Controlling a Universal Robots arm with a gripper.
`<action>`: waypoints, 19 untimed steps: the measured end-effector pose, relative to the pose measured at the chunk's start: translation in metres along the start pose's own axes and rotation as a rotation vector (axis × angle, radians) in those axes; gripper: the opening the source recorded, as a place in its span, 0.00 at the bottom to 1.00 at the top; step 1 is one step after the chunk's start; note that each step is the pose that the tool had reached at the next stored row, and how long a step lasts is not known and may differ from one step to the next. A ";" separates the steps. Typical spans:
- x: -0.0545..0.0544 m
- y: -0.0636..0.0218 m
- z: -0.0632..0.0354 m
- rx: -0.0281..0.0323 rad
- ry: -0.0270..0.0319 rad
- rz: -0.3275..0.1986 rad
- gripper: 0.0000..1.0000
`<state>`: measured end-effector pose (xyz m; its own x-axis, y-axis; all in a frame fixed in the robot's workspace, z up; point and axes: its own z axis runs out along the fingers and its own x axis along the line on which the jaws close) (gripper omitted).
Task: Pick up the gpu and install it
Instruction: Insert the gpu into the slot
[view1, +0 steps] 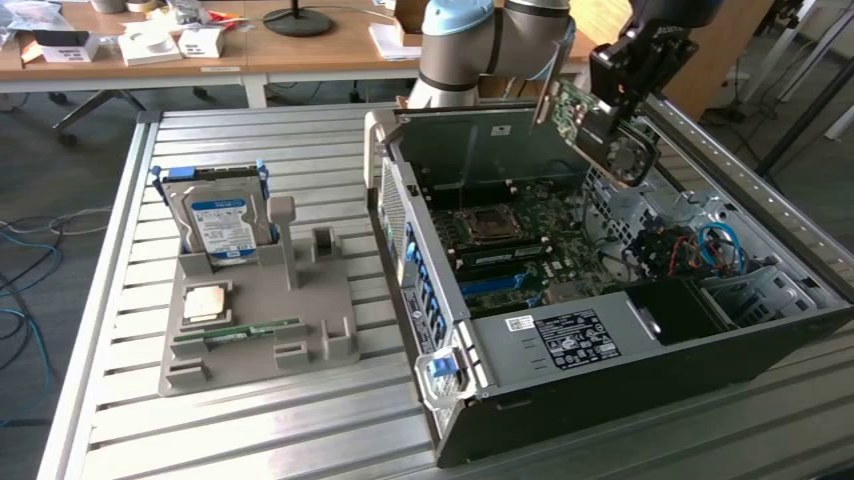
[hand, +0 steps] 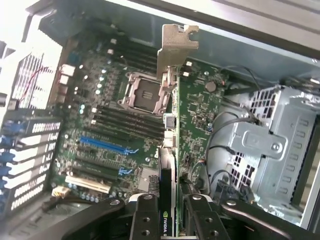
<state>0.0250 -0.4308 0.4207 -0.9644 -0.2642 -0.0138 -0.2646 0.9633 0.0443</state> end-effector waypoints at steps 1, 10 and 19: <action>0.000 0.0000 0.0001 0.0009 0.0010 -0.016 0.26; 0.000 0.0000 0.0004 0.0097 0.0104 -0.160 0.26; 0.000 0.0000 0.0009 0.0153 0.0189 -0.312 0.26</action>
<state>0.0248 -0.4308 0.4198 -0.8366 -0.5478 -0.0058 -0.5477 0.8363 0.0258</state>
